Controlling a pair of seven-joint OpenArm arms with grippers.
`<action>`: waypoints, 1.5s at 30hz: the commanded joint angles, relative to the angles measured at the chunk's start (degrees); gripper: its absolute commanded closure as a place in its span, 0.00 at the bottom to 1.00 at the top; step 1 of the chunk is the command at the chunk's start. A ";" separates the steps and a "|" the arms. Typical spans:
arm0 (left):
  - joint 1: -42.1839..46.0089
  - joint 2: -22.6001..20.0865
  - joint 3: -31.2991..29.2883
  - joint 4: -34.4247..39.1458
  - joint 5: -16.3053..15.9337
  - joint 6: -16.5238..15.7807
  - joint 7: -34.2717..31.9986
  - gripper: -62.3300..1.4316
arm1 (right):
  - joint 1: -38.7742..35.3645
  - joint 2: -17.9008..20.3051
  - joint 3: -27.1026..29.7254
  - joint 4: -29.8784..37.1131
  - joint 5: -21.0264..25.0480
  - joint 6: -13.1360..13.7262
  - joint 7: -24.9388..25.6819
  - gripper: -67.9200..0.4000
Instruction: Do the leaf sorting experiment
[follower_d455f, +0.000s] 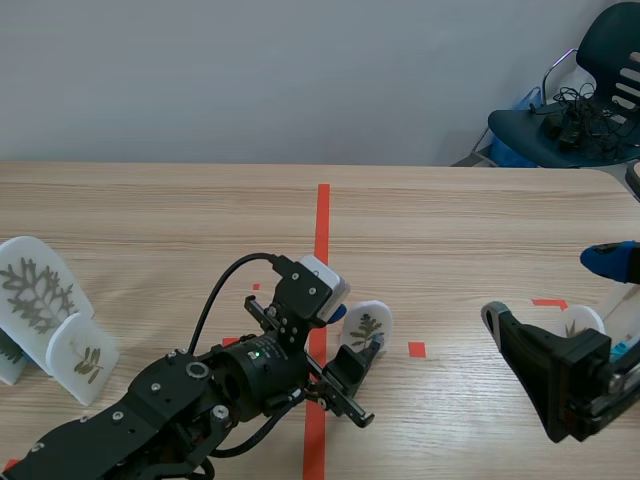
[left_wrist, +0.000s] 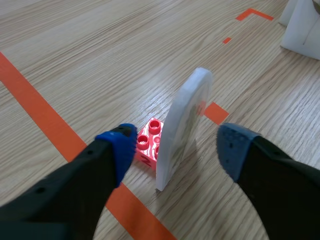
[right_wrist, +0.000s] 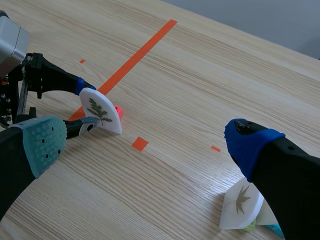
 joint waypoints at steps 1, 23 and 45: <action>-0.31 0.13 -0.11 0.94 -0.42 -0.04 -1.44 0.57 | 0.79 0.13 0.70 1.05 0.63 0.02 0.81 0.00; 11.26 -5.18 -1.44 28.20 -7.61 -0.07 8.26 0.89 | 0.79 0.13 0.72 1.05 0.63 0.02 0.79 0.00; 33.20 -8.81 -32.13 37.64 -24.94 1.68 8.63 0.89 | 0.79 0.13 0.72 1.05 0.63 0.02 0.81 0.00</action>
